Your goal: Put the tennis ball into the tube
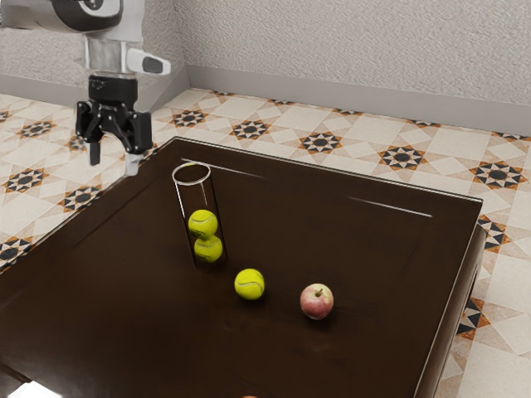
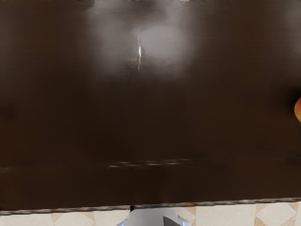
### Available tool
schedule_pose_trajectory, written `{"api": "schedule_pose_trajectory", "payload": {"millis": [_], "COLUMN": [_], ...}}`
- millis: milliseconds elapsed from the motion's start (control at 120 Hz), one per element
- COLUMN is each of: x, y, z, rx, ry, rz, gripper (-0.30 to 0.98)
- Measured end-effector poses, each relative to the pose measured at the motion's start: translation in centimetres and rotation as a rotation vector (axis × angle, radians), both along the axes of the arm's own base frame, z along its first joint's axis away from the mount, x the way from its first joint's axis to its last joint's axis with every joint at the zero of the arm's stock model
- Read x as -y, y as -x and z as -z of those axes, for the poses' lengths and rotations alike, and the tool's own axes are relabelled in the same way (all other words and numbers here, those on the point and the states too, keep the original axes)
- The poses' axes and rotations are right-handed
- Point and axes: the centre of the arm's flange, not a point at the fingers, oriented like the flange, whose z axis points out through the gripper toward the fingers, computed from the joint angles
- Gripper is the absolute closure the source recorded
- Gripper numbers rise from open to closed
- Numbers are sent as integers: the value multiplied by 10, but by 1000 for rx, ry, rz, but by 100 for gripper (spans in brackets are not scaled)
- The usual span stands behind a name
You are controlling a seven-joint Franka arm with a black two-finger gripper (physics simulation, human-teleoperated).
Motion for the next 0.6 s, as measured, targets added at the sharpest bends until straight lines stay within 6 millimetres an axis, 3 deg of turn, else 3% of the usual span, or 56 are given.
{"api": "schedule_pose_trajectory", "payload": {"millis": [83,167,233,283,325,375,417,475,600], "x": [4,15,53,102,141,168,171,155,142], "y": [-18,-38,-49,-42,-35,-30,-35,-47,-66], "z": [-6,19,72,121,150,182,212,249,291], "rx": [138,196,180,155,153,157,164,184,276], "ry": [-18,-26,2,36,62,83,87,85,81], "rz": [21,40,92,160,213,242,230,186,151], "gripper": [1,1,1,2,2,2,2,2,2]}}
